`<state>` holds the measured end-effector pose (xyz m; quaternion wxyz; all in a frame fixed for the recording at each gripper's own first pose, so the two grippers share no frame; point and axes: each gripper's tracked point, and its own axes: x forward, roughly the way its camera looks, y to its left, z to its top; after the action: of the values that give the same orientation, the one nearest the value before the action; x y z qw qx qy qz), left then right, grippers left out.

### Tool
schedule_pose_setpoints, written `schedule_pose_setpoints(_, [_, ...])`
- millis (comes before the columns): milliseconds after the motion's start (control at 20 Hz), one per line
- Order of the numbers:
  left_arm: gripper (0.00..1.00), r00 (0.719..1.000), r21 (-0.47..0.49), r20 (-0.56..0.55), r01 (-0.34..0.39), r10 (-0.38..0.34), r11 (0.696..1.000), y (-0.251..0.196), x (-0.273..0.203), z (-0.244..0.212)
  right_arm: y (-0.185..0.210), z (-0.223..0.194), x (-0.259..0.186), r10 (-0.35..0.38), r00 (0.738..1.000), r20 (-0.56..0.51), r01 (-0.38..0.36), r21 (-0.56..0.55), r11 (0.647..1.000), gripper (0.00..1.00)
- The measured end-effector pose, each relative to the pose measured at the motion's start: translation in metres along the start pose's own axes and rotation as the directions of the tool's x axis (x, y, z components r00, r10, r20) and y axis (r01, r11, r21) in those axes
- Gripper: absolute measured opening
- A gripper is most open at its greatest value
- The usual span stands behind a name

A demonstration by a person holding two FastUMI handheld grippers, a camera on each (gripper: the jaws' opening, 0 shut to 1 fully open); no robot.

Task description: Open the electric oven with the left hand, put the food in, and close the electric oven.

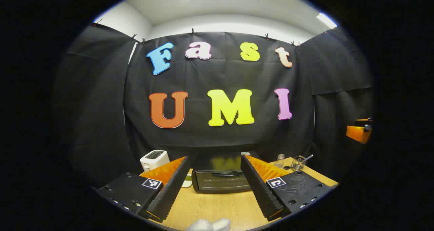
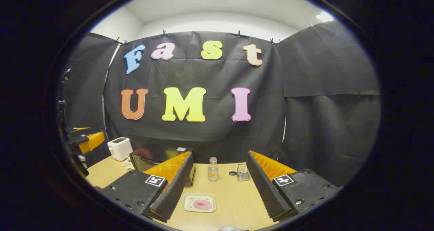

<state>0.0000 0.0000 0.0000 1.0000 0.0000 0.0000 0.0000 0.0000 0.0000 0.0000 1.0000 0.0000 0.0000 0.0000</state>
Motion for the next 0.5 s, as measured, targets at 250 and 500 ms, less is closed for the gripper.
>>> schedule_pose_setpoints(250, [1.00,1.000,0.015,0.012,0.017,-0.017,1.000,-0.009,0.007,0.000,-0.004,0.002,-0.003,-0.010,1.000,0.000,0.010,-0.020,1.000,1.00])
schedule_pose_setpoints(500, [0.96,0.999,0.015,0.019,0.032,-0.032,0.999,-0.019,0.022,-0.002,-0.007,0.001,0.003,-0.013,1.000,-0.007,0.012,-0.032,0.999,0.96])
